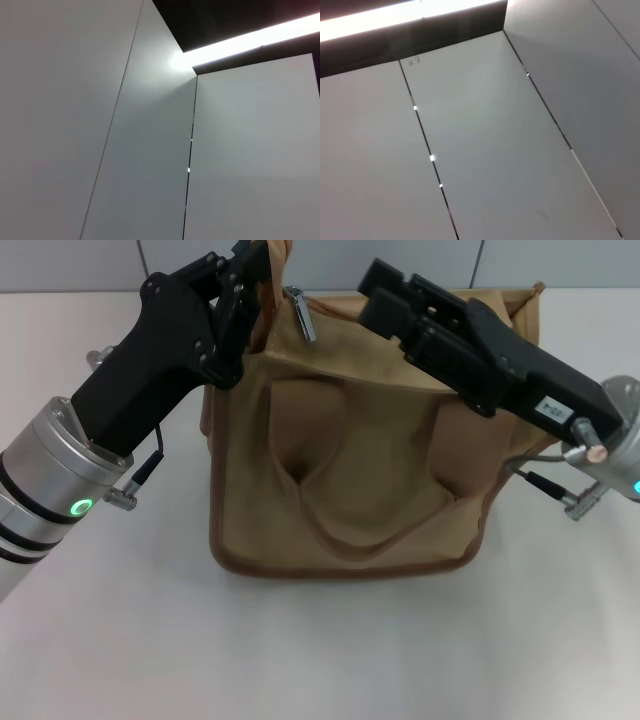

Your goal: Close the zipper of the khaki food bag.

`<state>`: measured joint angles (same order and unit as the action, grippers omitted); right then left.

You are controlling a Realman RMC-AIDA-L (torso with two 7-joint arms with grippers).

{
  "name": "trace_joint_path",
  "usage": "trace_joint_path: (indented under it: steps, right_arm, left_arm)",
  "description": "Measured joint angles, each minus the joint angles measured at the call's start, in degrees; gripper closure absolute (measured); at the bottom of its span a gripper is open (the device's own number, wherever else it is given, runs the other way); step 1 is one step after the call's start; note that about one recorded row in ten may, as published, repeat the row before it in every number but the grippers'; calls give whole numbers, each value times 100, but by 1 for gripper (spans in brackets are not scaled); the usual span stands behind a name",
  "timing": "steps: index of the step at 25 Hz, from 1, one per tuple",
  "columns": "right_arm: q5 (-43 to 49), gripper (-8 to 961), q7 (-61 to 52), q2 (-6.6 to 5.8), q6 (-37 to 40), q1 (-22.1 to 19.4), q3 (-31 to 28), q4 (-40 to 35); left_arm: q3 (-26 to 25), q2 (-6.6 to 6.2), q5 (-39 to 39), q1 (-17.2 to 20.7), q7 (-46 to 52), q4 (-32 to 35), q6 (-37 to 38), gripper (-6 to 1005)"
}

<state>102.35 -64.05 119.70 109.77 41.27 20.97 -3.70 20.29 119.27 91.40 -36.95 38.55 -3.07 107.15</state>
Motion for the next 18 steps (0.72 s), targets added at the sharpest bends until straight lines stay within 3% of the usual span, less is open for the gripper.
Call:
trace_joint_path:
  steps: [18]
  right_arm:
    - [96,470,-112,8,-862,180,246,271]
  left_arm:
    - [0,0,2,-38,-2,-71,16,914]
